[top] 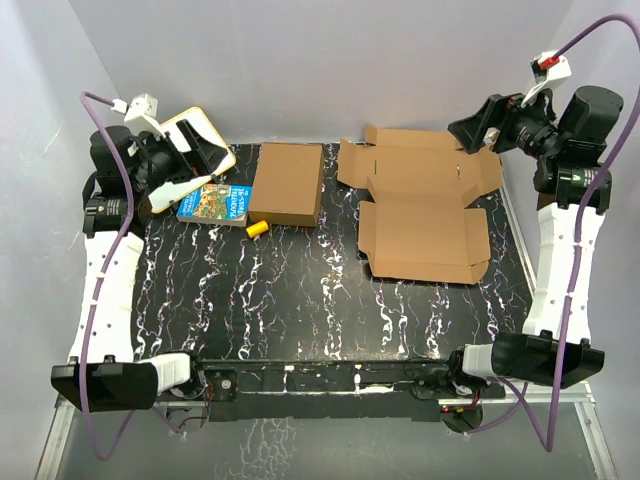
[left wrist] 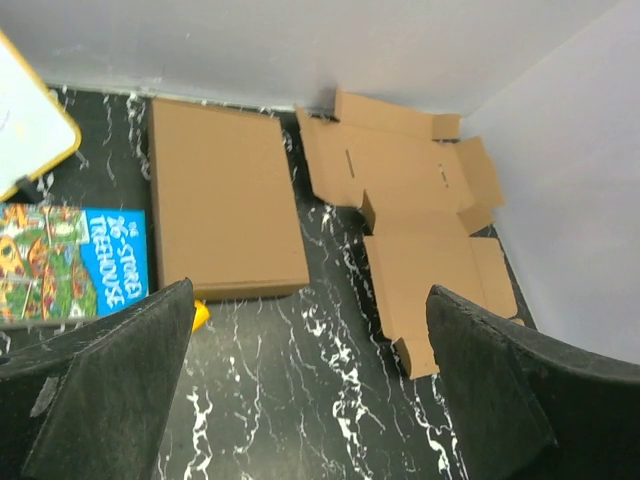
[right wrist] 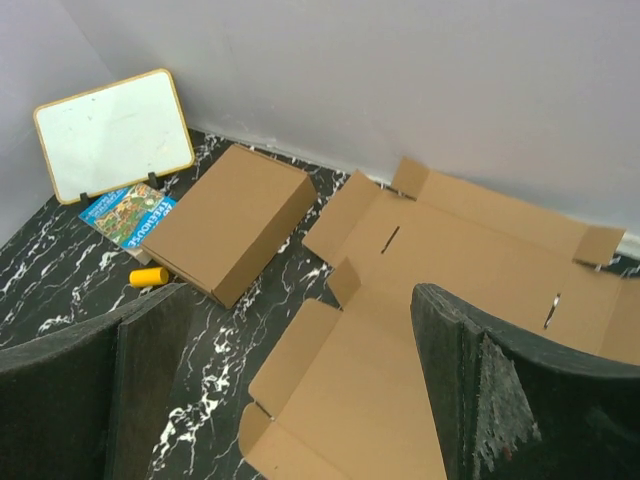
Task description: Fold the paper box
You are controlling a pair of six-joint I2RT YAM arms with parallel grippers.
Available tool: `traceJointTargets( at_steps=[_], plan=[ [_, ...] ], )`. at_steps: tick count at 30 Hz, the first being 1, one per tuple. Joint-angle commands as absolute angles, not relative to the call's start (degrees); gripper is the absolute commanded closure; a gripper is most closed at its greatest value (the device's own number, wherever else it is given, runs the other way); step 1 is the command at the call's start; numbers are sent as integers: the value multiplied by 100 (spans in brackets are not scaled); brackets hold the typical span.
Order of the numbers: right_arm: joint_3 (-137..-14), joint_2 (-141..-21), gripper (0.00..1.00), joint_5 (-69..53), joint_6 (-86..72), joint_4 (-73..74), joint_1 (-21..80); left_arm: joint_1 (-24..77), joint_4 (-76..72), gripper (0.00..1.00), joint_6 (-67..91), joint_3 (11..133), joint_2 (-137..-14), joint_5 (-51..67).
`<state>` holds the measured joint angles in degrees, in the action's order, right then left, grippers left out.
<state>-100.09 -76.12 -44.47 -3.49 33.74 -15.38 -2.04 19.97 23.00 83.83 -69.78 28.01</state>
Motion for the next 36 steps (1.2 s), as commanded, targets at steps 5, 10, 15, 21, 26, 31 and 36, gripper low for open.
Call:
traceJointTargets(
  at_steps=[5, 10, 15, 21, 26, 31, 36],
  plan=[
    [-9356, -7299, 1, -3824, -800, 3325, -1387, -177, 1879, 3, 2421, 7501, -6266, 2578],
    [-8740, -7017, 1, -3715, -887, 3061, -1315, -160, 1340, 3, 3033, 6677, -5856, 2936],
    [-7948, -6622, 1, -4584, -568, 2718, -1269, 441, 602, 3, 3685, 5758, -5372, 2887],
    [-6812, -6148, 1, -5765, -525, 2071, -1245, 1887, -562, 3, 4463, 4879, -5277, 2516],
    [-6010, -5966, 1, -6390, -446, 1668, -1233, 2972, -1370, 4, 4858, 4313, -5427, 1881],
    [-5544, -5941, 1, -6683, -101, 1611, -1231, 3603, -2335, 5, 5273, 3819, -5781, 1421],
    [-5201, -5822, 1, -6725, 228, 1647, -1227, 3937, -2859, 6, 5447, 3827, -6336, 1203]
  ],
)
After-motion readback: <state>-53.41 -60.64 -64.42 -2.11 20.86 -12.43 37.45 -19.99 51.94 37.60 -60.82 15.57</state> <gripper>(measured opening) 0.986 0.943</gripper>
